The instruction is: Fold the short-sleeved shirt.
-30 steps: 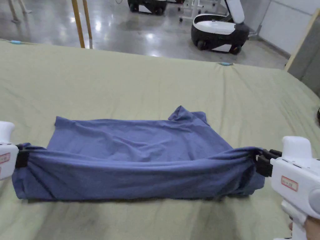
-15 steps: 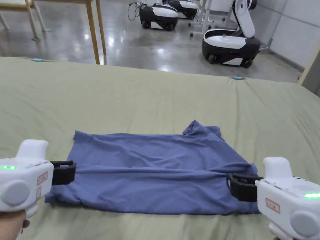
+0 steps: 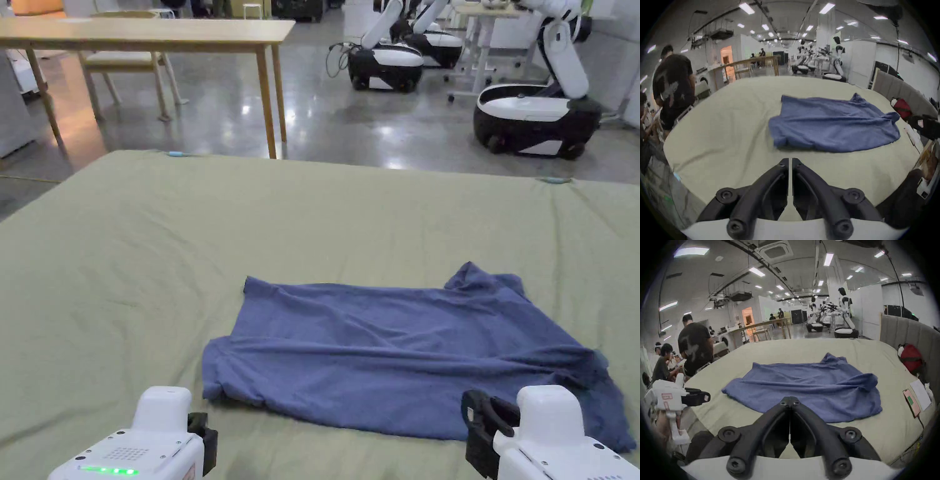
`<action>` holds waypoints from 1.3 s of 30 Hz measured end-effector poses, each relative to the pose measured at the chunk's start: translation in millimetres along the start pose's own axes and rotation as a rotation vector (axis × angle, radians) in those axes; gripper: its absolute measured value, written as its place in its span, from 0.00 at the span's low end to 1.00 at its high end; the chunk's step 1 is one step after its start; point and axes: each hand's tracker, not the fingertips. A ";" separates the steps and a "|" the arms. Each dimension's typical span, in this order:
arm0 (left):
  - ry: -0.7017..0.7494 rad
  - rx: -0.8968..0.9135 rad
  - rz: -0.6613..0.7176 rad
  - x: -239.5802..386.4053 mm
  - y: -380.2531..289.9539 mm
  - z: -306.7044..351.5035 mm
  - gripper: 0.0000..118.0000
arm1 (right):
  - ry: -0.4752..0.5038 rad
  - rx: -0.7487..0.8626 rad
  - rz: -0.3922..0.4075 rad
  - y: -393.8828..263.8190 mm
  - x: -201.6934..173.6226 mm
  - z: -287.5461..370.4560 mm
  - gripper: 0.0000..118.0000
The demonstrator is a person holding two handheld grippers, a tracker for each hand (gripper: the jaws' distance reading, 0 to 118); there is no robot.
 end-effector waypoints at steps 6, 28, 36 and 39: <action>0.011 -0.032 0.062 -24.9 16.1 -42.6 0.38 | -0.026 -0.005 -0.013 8.6 13.3 7.3 0.01; -0.059 -0.174 -0.062 27.0 60.8 -108.0 0.07 | -0.324 -0.336 -0.005 -31.5 236.3 -55.2 0.97; -0.038 -0.194 -0.093 38.8 65.8 -102.8 0.07 | -0.242 -0.416 -0.111 -35.8 252.5 -108.3 0.39; -0.032 -0.191 -0.095 43.6 66.1 -98.2 0.07 | -0.243 -0.362 -0.107 -31.8 249.1 -96.2 0.11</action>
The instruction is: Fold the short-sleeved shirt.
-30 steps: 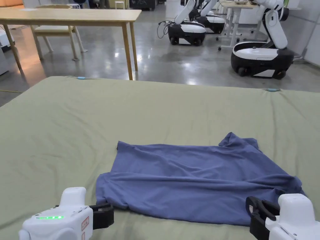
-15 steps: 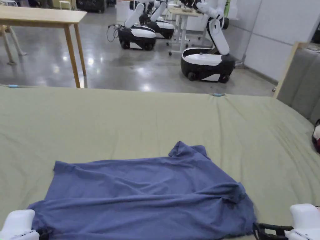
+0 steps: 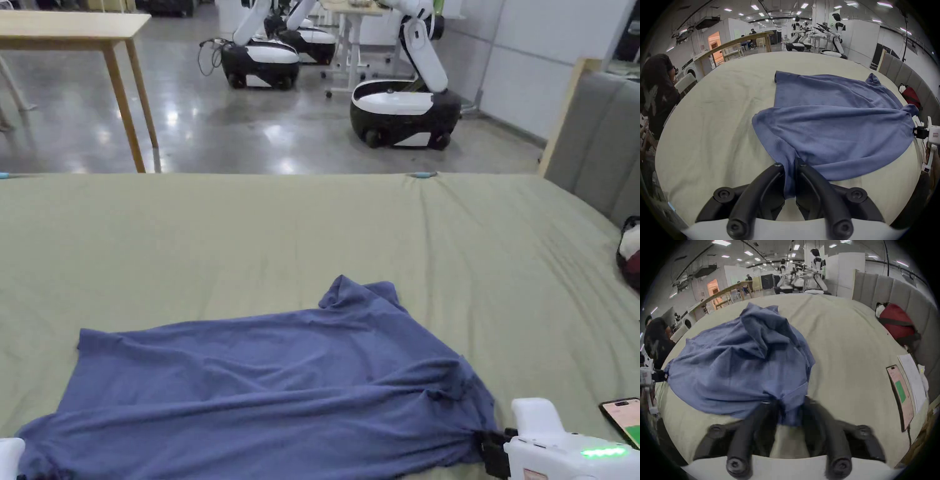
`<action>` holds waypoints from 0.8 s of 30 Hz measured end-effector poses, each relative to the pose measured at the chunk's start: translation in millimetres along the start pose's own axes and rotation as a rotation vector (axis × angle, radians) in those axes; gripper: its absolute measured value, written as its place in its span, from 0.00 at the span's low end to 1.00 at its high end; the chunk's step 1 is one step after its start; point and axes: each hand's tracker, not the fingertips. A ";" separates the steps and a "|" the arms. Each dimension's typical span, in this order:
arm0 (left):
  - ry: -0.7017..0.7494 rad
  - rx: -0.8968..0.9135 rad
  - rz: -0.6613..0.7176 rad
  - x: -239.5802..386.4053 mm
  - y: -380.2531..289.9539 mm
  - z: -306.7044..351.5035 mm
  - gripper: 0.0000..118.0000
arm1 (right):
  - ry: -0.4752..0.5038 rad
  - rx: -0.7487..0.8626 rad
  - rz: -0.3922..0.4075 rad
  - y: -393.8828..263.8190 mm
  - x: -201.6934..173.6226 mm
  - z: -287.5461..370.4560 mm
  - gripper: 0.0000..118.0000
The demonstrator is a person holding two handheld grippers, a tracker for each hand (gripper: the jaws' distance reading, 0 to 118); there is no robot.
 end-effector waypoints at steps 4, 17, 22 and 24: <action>0.003 0.017 -0.031 -2.3 3.8 19.8 0.06 | 0.036 0.079 -0.028 2.1 -3.1 35.9 0.05; -0.094 0.077 -0.005 -53.6 -61.8 123.9 0.06 | 0.038 0.129 0.078 -54.1 -17.7 172.9 0.06; -0.111 0.067 0.033 -56.2 -105.2 118.9 0.06 | 0.067 0.006 -0.020 -98.6 -15.3 151.8 0.06; -0.068 0.107 0.064 -57.0 -111.0 125.3 0.12 | 0.066 0.039 -0.034 -99.5 -16.3 156.4 0.06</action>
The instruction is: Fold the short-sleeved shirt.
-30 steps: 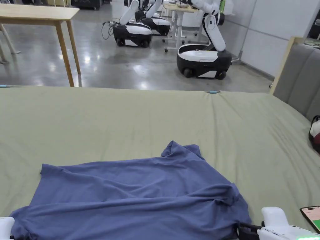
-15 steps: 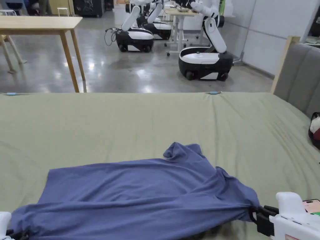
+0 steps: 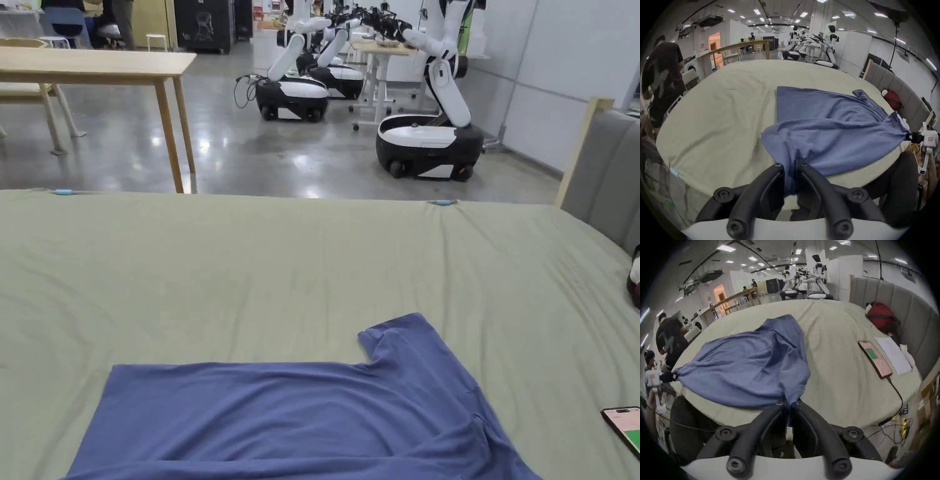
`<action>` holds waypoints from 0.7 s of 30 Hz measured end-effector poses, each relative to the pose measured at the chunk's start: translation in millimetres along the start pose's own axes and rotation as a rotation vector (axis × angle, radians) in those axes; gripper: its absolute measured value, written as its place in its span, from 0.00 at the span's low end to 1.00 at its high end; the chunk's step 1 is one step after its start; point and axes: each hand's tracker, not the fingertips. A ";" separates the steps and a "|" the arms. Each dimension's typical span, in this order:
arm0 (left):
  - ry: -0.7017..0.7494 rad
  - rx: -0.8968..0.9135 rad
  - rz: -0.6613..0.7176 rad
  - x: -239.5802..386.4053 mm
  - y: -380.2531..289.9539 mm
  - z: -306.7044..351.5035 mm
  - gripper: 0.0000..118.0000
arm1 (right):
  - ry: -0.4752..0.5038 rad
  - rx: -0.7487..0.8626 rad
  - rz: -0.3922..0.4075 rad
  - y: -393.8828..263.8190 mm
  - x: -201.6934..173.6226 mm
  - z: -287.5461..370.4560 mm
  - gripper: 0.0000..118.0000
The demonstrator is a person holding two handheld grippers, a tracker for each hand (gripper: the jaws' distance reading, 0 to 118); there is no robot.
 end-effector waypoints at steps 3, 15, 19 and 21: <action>0.160 0.061 -0.038 2.8 6.0 18.7 0.87 | -0.007 0.128 0.047 16.4 -11.3 24.5 0.49; 0.116 0.409 -0.137 98.8 84.6 11.7 0.82 | 0.018 0.547 0.041 103.0 -142.8 28.2 0.94; 0.120 0.369 -0.203 108.0 86.4 -15.9 0.03 | 0.044 0.495 0.113 105.3 -170.0 9.4 0.01; 0.047 0.336 -0.170 99.2 85.2 -25.7 0.03 | 0.042 0.483 0.152 103.9 -173.5 4.8 0.01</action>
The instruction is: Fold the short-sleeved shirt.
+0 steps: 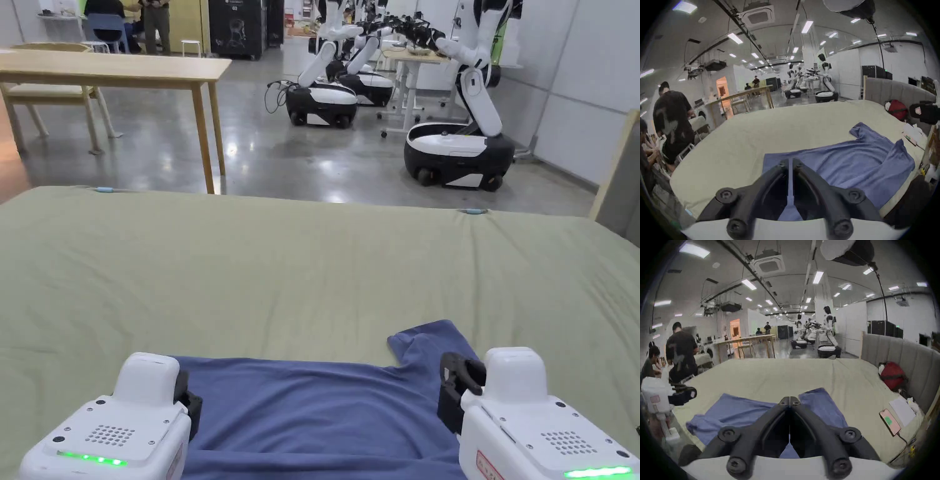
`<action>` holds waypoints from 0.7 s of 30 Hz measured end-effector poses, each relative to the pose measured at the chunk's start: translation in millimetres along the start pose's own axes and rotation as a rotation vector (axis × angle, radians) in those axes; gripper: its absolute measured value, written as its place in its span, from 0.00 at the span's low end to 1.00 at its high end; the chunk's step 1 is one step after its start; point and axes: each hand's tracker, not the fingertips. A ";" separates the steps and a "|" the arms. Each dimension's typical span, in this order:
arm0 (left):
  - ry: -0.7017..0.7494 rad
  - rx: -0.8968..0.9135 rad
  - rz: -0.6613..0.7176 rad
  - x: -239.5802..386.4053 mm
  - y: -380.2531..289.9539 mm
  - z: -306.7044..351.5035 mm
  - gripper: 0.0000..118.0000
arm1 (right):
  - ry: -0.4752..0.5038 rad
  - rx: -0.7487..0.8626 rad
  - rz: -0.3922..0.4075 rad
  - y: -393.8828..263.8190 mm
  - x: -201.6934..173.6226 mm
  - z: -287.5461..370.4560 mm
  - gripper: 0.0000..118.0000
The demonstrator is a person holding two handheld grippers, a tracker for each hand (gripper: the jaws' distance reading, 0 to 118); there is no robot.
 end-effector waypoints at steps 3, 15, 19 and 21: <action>0.023 -0.040 -0.010 -14.4 -7.2 -13.2 0.03 | 0.013 -0.004 -0.009 -2.9 -0.4 -2.8 0.01; 0.111 -0.309 -0.007 -79.6 5.1 -168.1 1.00 | 0.001 -0.111 0.030 -12.5 29.1 -51.2 0.01; 0.125 -0.358 0.009 -81.2 15.0 -242.4 0.97 | -0.034 -0.192 0.071 -20.9 51.5 -69.3 0.01; 0.142 -0.391 -0.019 -59.9 34.1 -219.7 0.93 | -0.055 -0.255 0.077 -24.5 68.9 -82.3 0.01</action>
